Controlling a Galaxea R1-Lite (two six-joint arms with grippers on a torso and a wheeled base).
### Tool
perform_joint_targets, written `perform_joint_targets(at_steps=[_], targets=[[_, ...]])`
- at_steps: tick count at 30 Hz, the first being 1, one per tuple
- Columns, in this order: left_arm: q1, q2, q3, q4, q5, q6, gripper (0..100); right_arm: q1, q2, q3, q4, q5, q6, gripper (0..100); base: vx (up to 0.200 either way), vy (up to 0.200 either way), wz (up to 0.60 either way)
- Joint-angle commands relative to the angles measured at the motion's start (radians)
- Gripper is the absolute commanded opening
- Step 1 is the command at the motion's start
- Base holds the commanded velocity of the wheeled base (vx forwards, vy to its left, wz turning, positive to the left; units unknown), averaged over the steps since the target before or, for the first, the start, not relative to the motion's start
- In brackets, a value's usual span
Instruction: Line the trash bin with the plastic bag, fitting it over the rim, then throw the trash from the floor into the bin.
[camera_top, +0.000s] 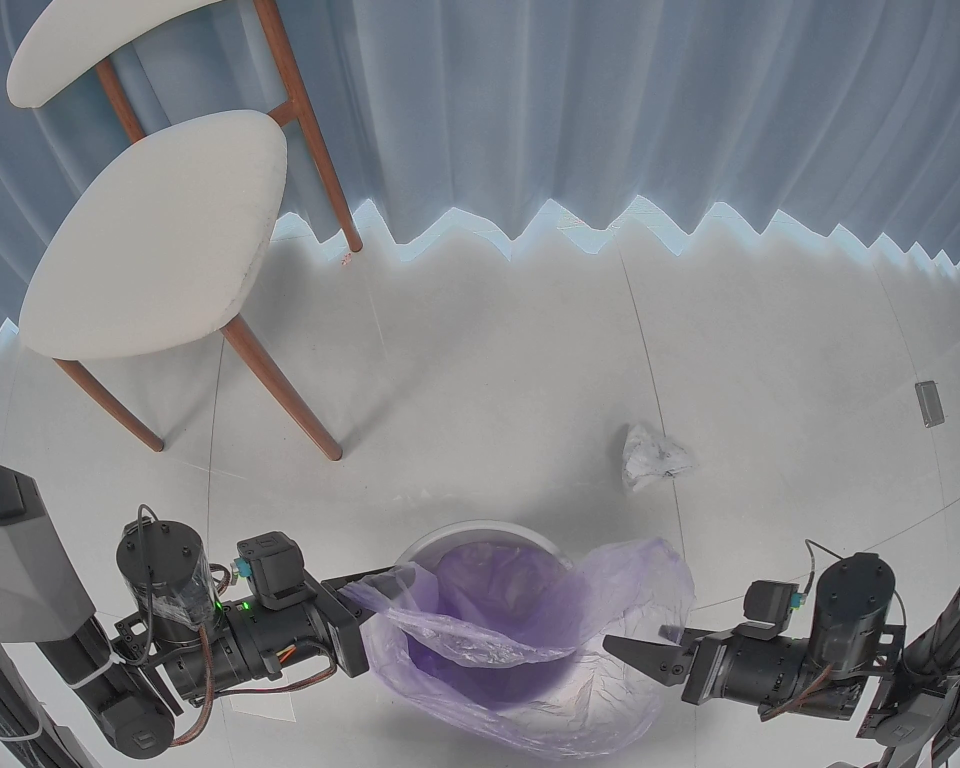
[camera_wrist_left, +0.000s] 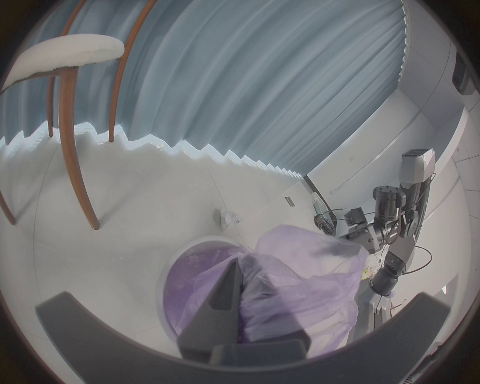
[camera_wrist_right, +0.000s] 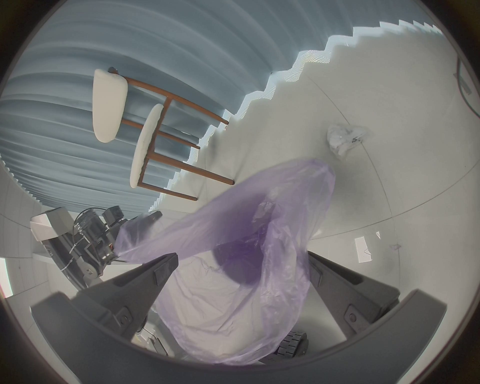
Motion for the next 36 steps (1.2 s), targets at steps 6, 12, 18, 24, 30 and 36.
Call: perform_joint_targets(at_steps=[6, 12, 18, 24, 30, 36], targets=[[0.032, -0.086, -0.010, -0.001, 0.018, 0.019, 0, -0.011, -0.194, 0.069, 0.025, -0.002, 0.003, 100, 0.000, 0.000, 0.00], [0.035, -0.119, -0.017, -0.001, 0.018, 0.025, 0, -0.047, -0.240, 0.065, 0.031, 0.001, 0.005, 100, 0.000, 0.000, 0.00], [0.020, -0.152, -0.039, -0.001, 0.012, 0.027, 0, -0.142, -0.147, 0.042, 0.043, 0.026, -0.001, 100, 0.000, 0.000, 0.00], [-0.003, -0.152, -0.053, -0.001, 0.018, 0.027, 0, -0.189, -0.134, -0.012, 0.046, 0.135, -0.001, 100, 0.000, 0.000, 0.00], [-0.008, -0.166, -0.066, -0.001, 0.019, 0.027, 0, -0.189, -0.117, 0.009, 0.043, 0.140, -0.007, 100, 0.000, 0.000, 0.00], [-0.011, -0.185, -0.068, -0.001, 0.018, 0.027, 0, -0.220, -0.124, 0.026, 0.042, 0.146, -0.072, 100, 0.000, 0.000, 0.00]])
